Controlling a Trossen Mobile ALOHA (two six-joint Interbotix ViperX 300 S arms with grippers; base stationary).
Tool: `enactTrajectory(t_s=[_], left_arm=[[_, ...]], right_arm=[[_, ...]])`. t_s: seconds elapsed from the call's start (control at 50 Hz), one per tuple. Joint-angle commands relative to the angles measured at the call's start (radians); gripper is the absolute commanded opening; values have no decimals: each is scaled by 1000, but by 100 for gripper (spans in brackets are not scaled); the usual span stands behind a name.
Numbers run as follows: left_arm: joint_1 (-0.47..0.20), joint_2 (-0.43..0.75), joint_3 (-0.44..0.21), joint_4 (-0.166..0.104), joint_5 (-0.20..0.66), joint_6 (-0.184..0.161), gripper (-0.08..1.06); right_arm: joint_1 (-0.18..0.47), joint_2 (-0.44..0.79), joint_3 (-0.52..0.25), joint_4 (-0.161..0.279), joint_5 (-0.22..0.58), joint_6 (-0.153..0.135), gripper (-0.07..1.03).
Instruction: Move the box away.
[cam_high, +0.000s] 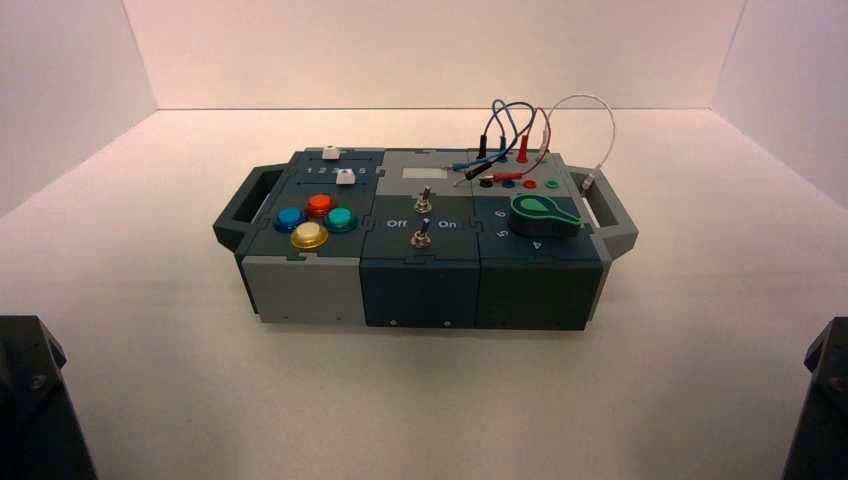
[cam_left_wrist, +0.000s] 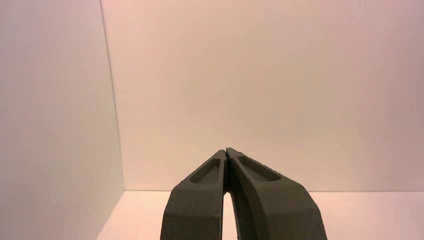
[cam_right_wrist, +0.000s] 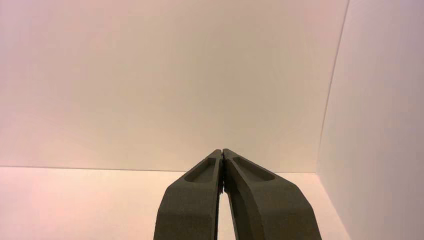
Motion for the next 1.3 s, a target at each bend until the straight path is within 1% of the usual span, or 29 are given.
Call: enactTrajectory(t_s=[0.02, 0.22, 0.24, 0.32, 0.38, 0.42, 0.44, 0.46, 0.48, 0.54, 0.6, 0.62, 0.64, 0.66, 0.7, 0.72, 0.74, 0.78, 0.8, 0.82, 0.84, 0.9, 0.98, 1.0, 1.04, 1.14, 1.22, 1.26, 1.3], left_arm=[[-3, 3, -32, 2, 8, 3, -3], [-23, 17, -41, 0, 35, 0, -3], [-31, 23, -48, 0, 60, -3, -3], [-55, 34, -67, -3, 106, -5, -3], [-92, 38, -98, -3, 184, -6, -3], [-118, 41, -118, -6, 256, -8, -3], [-129, 43, -130, -9, 299, -9, -3], [-137, 44, -137, -12, 321, -11, -3], [-149, 46, -150, -18, 368, -14, -3], [-186, 58, -190, -41, 506, -37, -3], [-225, 78, -230, -63, 647, -67, -3], [-233, 81, -236, -66, 670, -74, -3], [-256, 94, -255, -78, 744, -89, -3], [-264, 98, -261, -83, 767, -95, -3], [-291, 118, -279, -100, 857, -112, -3], [-299, 123, -282, -106, 876, -117, -3], [-314, 133, -291, -117, 914, -124, -3], [-328, 146, -296, -129, 948, -132, -3], [-357, 175, -301, -152, 1011, -147, -3], [-371, 189, -304, -164, 1042, -153, -3], [-377, 196, -304, -170, 1055, -155, -3], [-419, 245, -304, -202, 1118, -164, -3], [-476, 316, -301, -235, 1164, -166, -3], [-491, 333, -299, -238, 1172, -166, -3], [-514, 356, -298, -238, 1178, -167, -3], [-581, 433, -301, -241, 1181, -173, -3], [-612, 468, -308, -241, 1181, -179, -3], [-634, 492, -316, -244, 1183, -183, -3], [-647, 506, -319, -244, 1184, -186, -3]], right_arm=[[12, 3, -38, 2, 8, 3, -2], [32, -6, -52, 2, 66, 0, -2], [41, -9, -57, 0, 81, 2, -2], [60, -9, -67, 2, 114, 0, -2], [91, -9, -78, 3, 156, 3, -2], [120, -9, -89, 8, 192, 6, -2], [138, -9, -94, 14, 212, 8, -2], [147, -9, -97, 18, 224, 8, -2], [167, -9, -103, 26, 249, 9, -2], [225, -9, -123, 57, 327, 9, -2], [282, -6, -147, 107, 416, 14, -2], [290, -5, -152, 117, 431, 15, -2], [311, 0, -164, 149, 479, 18, -2], [318, 3, -167, 161, 494, 20, -2], [341, 12, -186, 204, 557, 20, -2], [345, 15, -189, 213, 571, 20, -2], [353, 20, -195, 235, 601, 20, -2], [359, 26, -199, 252, 627, 20, -2], [370, 37, -207, 288, 676, 18, -2], [376, 43, -209, 304, 699, 18, -2], [379, 48, -210, 311, 710, 18, -2], [391, 72, -212, 354, 769, 17, -2], [420, 118, -207, 396, 828, 17, -2], [430, 133, -207, 403, 839, 17, -2], [445, 158, -206, 413, 853, 15, -2], [509, 256, -206, 446, 888, 15, -2], [555, 316, -210, 463, 899, 15, -2], [591, 359, -216, 483, 904, 15, -2], [611, 380, -218, 495, 907, 15, -2]])
